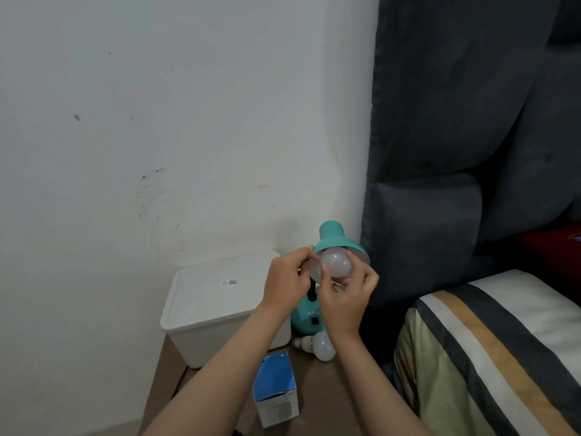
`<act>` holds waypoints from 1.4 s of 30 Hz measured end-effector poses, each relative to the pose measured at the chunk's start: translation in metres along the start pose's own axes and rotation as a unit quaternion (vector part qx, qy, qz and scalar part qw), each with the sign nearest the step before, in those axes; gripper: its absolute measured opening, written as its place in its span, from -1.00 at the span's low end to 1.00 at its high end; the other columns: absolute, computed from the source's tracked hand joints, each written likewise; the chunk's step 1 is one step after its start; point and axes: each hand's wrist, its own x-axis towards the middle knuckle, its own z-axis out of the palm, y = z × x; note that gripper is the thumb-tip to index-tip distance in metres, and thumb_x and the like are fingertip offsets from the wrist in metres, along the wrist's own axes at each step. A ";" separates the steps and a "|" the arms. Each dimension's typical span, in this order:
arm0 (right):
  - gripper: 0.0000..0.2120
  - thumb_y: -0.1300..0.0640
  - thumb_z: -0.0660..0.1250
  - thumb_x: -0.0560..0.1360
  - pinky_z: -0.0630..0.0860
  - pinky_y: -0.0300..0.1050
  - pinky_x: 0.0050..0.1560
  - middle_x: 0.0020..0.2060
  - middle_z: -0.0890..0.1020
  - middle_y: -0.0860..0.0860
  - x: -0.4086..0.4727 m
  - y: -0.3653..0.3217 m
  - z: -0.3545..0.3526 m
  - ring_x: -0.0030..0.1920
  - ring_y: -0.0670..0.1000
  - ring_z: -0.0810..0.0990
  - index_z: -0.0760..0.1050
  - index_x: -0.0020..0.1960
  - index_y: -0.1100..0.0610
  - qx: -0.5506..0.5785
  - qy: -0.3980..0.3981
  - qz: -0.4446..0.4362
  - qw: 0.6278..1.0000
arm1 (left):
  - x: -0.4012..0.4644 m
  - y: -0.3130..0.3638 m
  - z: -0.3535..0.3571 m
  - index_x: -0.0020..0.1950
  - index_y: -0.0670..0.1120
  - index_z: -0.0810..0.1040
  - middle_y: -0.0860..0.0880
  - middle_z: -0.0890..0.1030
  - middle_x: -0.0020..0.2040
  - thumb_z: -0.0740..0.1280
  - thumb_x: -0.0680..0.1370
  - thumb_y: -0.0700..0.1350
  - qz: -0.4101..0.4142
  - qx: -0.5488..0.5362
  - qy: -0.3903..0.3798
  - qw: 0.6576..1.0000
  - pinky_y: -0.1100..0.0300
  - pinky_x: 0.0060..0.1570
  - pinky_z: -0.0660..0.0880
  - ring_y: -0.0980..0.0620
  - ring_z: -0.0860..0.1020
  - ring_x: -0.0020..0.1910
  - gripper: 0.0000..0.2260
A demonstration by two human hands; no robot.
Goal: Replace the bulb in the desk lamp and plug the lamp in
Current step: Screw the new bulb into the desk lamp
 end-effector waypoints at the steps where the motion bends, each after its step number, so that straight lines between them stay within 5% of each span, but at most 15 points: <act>1: -0.54 0.21 0.50 0.41 0.54 -0.38 -0.06 0.13 0.37 0.14 -0.001 0.003 0.000 -0.02 -0.04 0.52 0.45 0.27 0.17 -0.006 -0.007 -0.016 1.000 | 0.000 -0.001 0.000 -0.09 -0.04 0.61 -0.10 0.69 -0.20 0.28 0.45 -0.36 -0.002 0.001 0.001 1.000 0.03 -0.28 0.55 -0.10 0.61 -0.32 -0.75; 8: -0.55 0.05 0.50 0.40 0.55 -0.24 -0.16 0.05 0.45 0.03 0.005 -0.002 -0.004 -0.03 0.04 0.56 0.39 0.16 0.15 0.010 -0.007 0.055 0.998 | -0.001 0.000 0.000 -0.09 -0.04 0.61 -0.07 0.70 -0.04 0.28 0.46 -0.36 -0.002 -0.007 0.001 1.000 0.03 -0.23 0.58 -0.16 0.64 -0.24 -0.76; 14: -0.57 0.19 0.48 0.42 0.57 -0.22 -0.05 0.13 0.37 0.15 0.001 0.007 -0.002 0.02 0.01 0.50 0.49 0.26 0.15 -0.043 -0.026 -0.043 0.998 | -0.001 0.001 0.000 -0.07 -0.07 0.62 -0.06 0.69 0.01 0.31 0.47 -0.36 0.005 -0.002 0.001 1.000 0.26 -0.21 0.57 0.06 0.64 -0.25 -0.79; 16: -0.53 0.25 0.50 0.37 0.58 -0.26 -0.10 0.10 0.38 0.12 0.001 0.008 -0.003 -0.03 -0.02 0.52 0.50 0.25 0.15 -0.032 -0.028 -0.040 0.998 | 0.000 -0.001 -0.001 -0.06 -0.07 0.62 -0.03 0.70 -0.01 0.31 0.47 -0.36 0.001 -0.005 0.003 1.000 0.19 -0.20 0.58 0.00 0.65 -0.23 -0.78; 19: -0.53 0.20 0.52 0.37 0.51 -0.39 -0.15 0.04 0.39 0.03 0.003 0.005 -0.004 -0.11 -0.10 0.51 0.47 0.23 0.16 -0.016 -0.022 -0.004 1.000 | 0.001 0.001 -0.001 -0.07 -0.07 0.62 -0.05 0.69 0.03 0.30 0.46 -0.36 0.002 0.004 0.003 1.000 0.32 -0.23 0.54 0.03 0.65 -0.26 -0.78; 23: -0.54 0.08 0.51 0.40 0.47 -0.50 -0.15 0.07 0.47 0.07 0.007 0.000 -0.007 -0.04 0.02 0.57 0.41 0.19 0.17 0.014 -0.009 0.052 0.999 | 0.000 0.001 -0.001 -0.08 -0.07 0.62 -0.05 0.69 0.03 0.31 0.47 -0.35 0.006 -0.001 0.003 1.000 0.32 -0.29 0.52 0.02 0.63 -0.32 -0.79; 27: -0.54 0.13 0.47 0.44 0.58 -0.26 -0.06 0.13 0.37 0.10 0.004 0.008 -0.003 0.01 0.03 0.53 0.42 0.29 0.12 -0.021 -0.016 -0.018 0.999 | 0.000 0.001 0.000 -0.08 -0.08 0.62 -0.01 0.69 -0.13 0.32 0.47 -0.35 0.011 0.003 0.005 1.000 0.41 -0.36 0.43 0.14 0.54 -0.43 -0.80; 34: -0.51 0.16 0.52 0.39 0.56 -0.36 -0.13 0.06 0.43 0.07 0.003 0.008 -0.003 -0.11 -0.03 0.55 0.46 0.27 0.16 -0.013 -0.014 -0.003 1.000 | -0.001 0.001 0.000 -0.07 -0.10 0.62 -0.04 0.70 -0.06 0.29 0.46 -0.37 0.001 -0.012 0.007 1.000 0.08 -0.22 0.57 -0.10 0.65 -0.25 -0.78; 37: -0.53 -0.05 0.48 0.40 0.59 -0.18 -0.22 0.03 0.53 0.05 0.007 0.002 -0.006 -0.13 0.03 0.60 0.40 0.19 0.08 0.002 -0.010 0.070 0.998 | -0.001 0.000 0.000 -0.07 -0.10 0.62 -0.05 0.70 -0.06 0.29 0.46 -0.37 0.002 -0.008 0.008 1.000 0.06 -0.19 0.57 -0.12 0.65 -0.22 -0.79; 42: -0.53 0.06 0.47 0.44 0.50 -0.45 -0.11 0.12 0.40 0.03 0.007 -0.002 -0.006 -0.02 -0.12 0.51 0.39 0.26 0.16 0.002 -0.001 0.040 0.999 | -0.002 0.000 0.000 -0.07 -0.09 0.62 -0.05 0.70 -0.06 0.30 0.46 -0.36 0.009 -0.001 0.009 1.000 0.16 -0.20 0.57 0.02 0.65 -0.25 -0.79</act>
